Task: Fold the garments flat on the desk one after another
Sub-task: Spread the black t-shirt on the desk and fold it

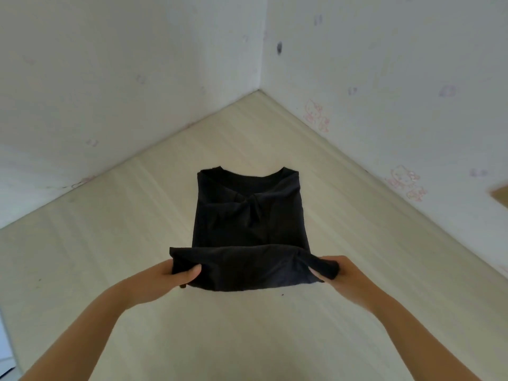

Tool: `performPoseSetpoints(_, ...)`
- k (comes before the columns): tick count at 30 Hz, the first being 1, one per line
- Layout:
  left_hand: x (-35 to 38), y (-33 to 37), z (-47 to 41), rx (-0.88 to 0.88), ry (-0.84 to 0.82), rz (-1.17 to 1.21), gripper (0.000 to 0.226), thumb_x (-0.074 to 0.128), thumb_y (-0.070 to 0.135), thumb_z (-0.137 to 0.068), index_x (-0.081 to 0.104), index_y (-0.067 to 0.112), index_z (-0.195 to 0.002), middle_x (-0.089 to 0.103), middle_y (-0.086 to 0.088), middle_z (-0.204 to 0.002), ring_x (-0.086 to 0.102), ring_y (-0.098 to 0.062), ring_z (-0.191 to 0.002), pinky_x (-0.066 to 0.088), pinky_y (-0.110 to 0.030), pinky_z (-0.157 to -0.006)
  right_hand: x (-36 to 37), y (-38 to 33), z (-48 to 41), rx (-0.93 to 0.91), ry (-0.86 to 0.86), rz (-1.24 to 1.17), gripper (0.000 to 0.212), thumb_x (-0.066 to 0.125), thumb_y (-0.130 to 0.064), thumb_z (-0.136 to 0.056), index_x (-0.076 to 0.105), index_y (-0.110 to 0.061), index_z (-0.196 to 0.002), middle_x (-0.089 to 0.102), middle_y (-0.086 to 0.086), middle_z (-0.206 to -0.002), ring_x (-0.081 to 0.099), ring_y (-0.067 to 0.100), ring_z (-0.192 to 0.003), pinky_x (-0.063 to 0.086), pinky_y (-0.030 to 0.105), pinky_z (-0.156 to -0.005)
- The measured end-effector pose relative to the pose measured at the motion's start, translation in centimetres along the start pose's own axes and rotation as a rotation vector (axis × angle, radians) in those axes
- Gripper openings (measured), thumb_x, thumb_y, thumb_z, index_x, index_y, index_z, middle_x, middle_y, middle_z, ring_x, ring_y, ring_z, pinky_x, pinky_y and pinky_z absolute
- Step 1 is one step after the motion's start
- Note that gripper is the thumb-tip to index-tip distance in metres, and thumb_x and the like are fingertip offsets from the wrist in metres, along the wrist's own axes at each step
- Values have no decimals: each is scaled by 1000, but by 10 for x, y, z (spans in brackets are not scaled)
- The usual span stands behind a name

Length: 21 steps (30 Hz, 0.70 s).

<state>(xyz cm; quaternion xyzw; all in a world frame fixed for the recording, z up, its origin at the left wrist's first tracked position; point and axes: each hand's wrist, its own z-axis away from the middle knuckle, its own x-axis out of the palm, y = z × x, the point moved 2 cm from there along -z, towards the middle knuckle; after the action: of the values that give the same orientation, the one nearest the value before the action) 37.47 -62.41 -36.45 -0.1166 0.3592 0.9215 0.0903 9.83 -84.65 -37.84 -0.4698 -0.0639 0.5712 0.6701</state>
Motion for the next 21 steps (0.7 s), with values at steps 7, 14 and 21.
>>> performPoseSetpoints(7, -35, 28, -33, 144, 202, 478, 36, 60, 40, -90, 60, 22, -122, 69, 5, -116, 64, -13, -110, 47, -36, -98, -28, -31, -37, -54, 105, -346, 32, 65, -42, -85, 65, -24, -111, 72, -2, -105, 67, 15, -99, 53, 32, -88)
performPoseSetpoints(14, -23, 3, -134, -100, 665, 315, 43, 60, 34, -93, 49, 12, -129, 58, -8, -121, 57, -24, -106, 48, -35, -89, 11, -6, -128, 245, 276, -289, 63, 70, -42, -84, 44, -16, -134, 54, 0, -126, 57, 24, -112, 49, 38, -92)
performPoseSetpoints(21, -24, 24, -127, 54, 1031, 86, 30, 31, 46, -101, 46, 23, -112, 60, 7, -86, 60, -14, -74, 47, -34, -65, 2, -35, -128, -92, 574, -207, 26, 45, -39, -100, 59, -19, -89, 60, -7, -78, 56, 7, -72, 39, 18, -60)
